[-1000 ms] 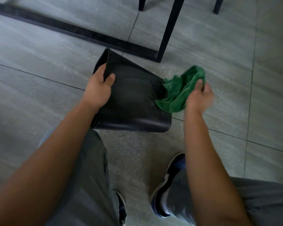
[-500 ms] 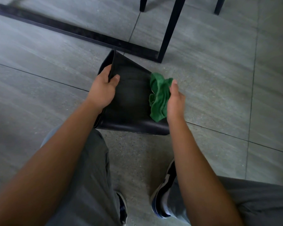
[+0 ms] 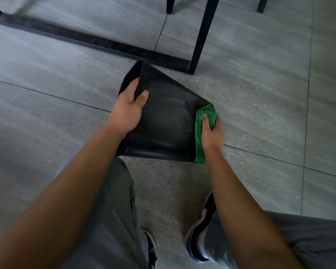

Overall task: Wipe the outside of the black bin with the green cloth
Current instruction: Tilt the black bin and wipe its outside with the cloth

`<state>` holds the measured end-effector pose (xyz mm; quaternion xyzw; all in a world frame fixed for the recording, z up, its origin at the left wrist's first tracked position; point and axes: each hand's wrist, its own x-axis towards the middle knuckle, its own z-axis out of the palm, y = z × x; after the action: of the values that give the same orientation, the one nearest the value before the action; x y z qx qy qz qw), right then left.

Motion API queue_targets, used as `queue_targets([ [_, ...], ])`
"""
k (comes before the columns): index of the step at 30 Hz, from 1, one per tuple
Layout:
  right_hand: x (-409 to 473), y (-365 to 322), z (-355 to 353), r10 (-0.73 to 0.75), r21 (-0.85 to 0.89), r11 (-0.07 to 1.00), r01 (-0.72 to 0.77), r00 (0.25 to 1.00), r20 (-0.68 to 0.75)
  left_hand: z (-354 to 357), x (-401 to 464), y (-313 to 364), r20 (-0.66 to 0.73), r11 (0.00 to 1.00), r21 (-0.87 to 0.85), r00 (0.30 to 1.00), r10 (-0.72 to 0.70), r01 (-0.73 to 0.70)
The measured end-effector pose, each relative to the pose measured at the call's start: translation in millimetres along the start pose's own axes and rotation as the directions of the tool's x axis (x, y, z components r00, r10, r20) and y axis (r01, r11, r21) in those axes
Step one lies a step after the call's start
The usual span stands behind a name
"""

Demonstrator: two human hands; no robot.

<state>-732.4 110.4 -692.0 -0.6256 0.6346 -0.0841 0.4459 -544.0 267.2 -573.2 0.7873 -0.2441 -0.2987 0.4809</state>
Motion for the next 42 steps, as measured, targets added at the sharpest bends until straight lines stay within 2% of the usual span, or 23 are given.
queue_targets([
  [3, -2, -18, 9, -0.099, -0.123, 0.988, 0.097, 0.995, -0.005, 1, -4, 4, -0.013, 1.000, 0.012, 1.000, -0.001, 0.002],
  [5, -17, -49, 21, -0.283, -0.209, 0.939, 0.274, 0.959, -0.013, 6, -5, 8, -0.024, 1.000, 0.011, 1.000, 0.001, -0.001],
  [8, -68, -104, 46, -0.584, -0.209, 0.783, 0.586, 0.808, 0.077, 11, -5, 11, -0.067, 0.999, -0.044, 0.998, 0.021, -0.024],
  [10, -99, -121, 60, -0.709, -0.177, 0.679, 0.712, 0.699, 0.094, 11, -6, 10, -0.079, 0.993, -0.116, 0.997, 0.012, -0.022],
  [11, -102, -125, 60, -0.709, -0.153, 0.679, 0.718, 0.695, 0.118, 12, -7, 8, -0.091, 0.990, -0.139, 0.996, 0.001, -0.014],
  [12, -96, -124, 56, -0.657, -0.123, 0.728, 0.674, 0.738, 0.154, 12, -9, 7, -0.111, 0.991, -0.130, 0.994, -0.002, -0.012],
  [15, -34, -100, 34, -0.330, -0.072, 0.936, 0.346, 0.928, 0.172, 12, -16, 3, -0.131, 0.999, -0.007, 0.990, 0.043, -0.044],
  [17, -3, -74, 19, -0.168, -0.156, 0.971, 0.179, 0.983, 0.080, 8, -18, 2, -0.098, 0.999, 0.022, 0.995, 0.034, -0.032],
  [20, -35, -66, 25, -0.172, -0.261, 0.950, 0.171, 0.985, 0.017, 8, -16, 8, -0.105, 0.999, 0.036, 0.994, -0.006, 0.009],
  [22, -77, -88, 39, -0.358, -0.238, 0.902, 0.362, 0.932, 0.061, 12, -14, 11, -0.130, 0.999, 0.035, 0.991, -0.001, 0.005],
  [24, -91, -110, 49, -0.573, -0.224, 0.784, 0.579, 0.814, 0.099, 16, -14, 11, -0.145, 1.000, 0.029, 0.989, -0.003, 0.007],
  [25, -83, -118, 46, -0.593, -0.211, 0.768, 0.605, 0.796, 0.124, 16, -14, 9, -0.154, 1.000, 0.018, 0.988, -0.006, 0.009],
  [26, -67, -117, 40, -0.520, -0.174, 0.825, 0.538, 0.842, 0.141, 17, -16, 8, -0.152, 1.000, 0.022, 0.988, -0.003, 0.007],
  [28, -25, -93, 26, -0.234, -0.093, 0.964, 0.247, 0.963, 0.135, 16, -23, 7, -0.120, 0.998, 0.064, 0.993, 0.018, -0.011],
  [29, -13, -76, 19, -0.132, -0.109, 0.984, 0.139, 0.989, 0.071, 14, -26, 7, -0.096, 0.997, 0.077, 0.995, 0.022, -0.014],
  [31, -18, -58, 14, -0.074, -0.171, 0.983, 0.063, 0.995, -0.060, 11, -25, 8, -0.071, 0.997, 0.082, 0.997, 0.021, -0.016],
  [32, -31, -60, 20, -0.107, -0.175, 0.980, 0.091, 0.991, -0.085, 11, -24, 8, -0.071, 0.997, 0.077, 0.997, 0.021, -0.015],
  [34, -70, -81, 35, -0.278, -0.163, 0.949, 0.268, 0.960, -0.039, 12, -19, 8, -0.097, 0.999, 0.046, 0.995, 0.005, -0.001],
  [36, -106, -102, 49, -0.525, -0.159, 0.839, 0.520, 0.851, 0.009, 15, -17, 8, -0.133, 1.000, 0.010, 0.991, -0.010, 0.012],
  [38, -113, -111, 52, -0.653, -0.149, 0.745, 0.651, 0.756, 0.041, 14, -18, 7, -0.181, 1.000, -0.005, 0.983, 0.018, -0.019],
  [39, -97, -106, 50, -0.630, -0.150, 0.761, 0.631, 0.774, 0.059, 13, -20, 7, -0.204, 0.999, 0.019, 0.978, 0.034, -0.031],
  [40, -73, -96, 45, -0.539, -0.144, 0.827, 0.544, 0.839, 0.073, 11, -21, 7, -0.215, 0.998, 0.047, 0.976, 0.045, -0.036],
  [42, -22, -65, 29, -0.225, -0.125, 0.965, 0.232, 0.972, 0.070, 6, -21, 5, -0.203, 0.997, 0.066, 0.978, 0.039, -0.026],
])
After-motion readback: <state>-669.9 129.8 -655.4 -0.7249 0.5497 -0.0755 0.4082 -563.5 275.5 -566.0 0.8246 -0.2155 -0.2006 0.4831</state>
